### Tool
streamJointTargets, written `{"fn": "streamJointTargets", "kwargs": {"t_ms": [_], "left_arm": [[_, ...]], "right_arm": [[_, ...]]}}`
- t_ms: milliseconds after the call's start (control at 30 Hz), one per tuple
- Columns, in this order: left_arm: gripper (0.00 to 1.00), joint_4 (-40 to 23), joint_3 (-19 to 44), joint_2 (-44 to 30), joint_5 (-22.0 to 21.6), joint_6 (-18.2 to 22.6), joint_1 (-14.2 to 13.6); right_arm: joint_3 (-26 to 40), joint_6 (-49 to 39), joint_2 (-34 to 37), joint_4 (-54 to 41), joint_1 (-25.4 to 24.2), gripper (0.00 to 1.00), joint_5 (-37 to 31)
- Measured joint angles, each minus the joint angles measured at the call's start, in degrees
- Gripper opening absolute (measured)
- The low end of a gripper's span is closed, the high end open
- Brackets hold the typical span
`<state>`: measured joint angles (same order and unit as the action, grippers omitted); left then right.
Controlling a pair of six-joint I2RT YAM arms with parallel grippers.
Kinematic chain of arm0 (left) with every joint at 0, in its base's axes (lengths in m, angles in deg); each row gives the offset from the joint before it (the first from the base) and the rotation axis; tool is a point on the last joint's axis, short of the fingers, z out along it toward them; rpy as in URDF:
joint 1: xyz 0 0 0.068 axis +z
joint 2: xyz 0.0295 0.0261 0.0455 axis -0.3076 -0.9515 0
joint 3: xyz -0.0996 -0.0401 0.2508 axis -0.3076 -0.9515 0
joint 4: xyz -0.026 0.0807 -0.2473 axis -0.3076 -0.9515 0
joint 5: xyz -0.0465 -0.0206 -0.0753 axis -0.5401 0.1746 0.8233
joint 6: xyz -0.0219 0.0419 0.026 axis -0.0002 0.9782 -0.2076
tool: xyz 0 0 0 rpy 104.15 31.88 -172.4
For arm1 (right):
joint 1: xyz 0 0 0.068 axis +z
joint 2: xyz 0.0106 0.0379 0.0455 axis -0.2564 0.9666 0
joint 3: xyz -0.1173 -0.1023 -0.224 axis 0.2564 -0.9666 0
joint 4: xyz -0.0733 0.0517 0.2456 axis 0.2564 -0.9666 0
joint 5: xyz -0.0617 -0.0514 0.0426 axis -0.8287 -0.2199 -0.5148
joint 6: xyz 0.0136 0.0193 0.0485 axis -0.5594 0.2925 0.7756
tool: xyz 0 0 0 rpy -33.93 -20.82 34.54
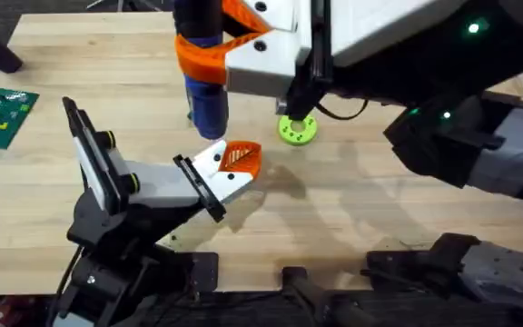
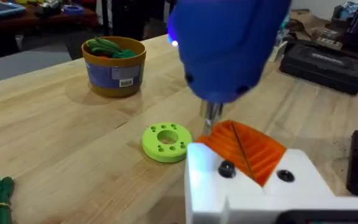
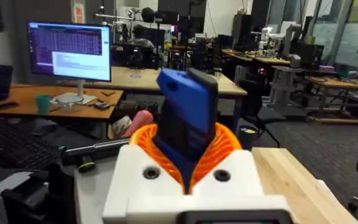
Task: Pick up the gripper from the table and insert it into the empty holder that is missing its gripper. Then pick up a screw, insert it into the mounting hole, and use the screwdriver to tighten it. Finally, clean up the table by picking up the vegetable and placing it into the bucket.
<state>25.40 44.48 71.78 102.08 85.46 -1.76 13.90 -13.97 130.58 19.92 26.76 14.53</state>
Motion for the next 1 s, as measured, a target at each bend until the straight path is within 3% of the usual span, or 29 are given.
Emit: {"fn": "streamJointTargets", "kwargs": {"t_ms": [1000], "left_arm": [[0.013, 0.0, 0.0, 0.0, 0.0, 0.0, 0.0]], "right_arm": [[0.0, 0.9, 0.0, -2.8, 1.0, 0.034, 2.6]]}}
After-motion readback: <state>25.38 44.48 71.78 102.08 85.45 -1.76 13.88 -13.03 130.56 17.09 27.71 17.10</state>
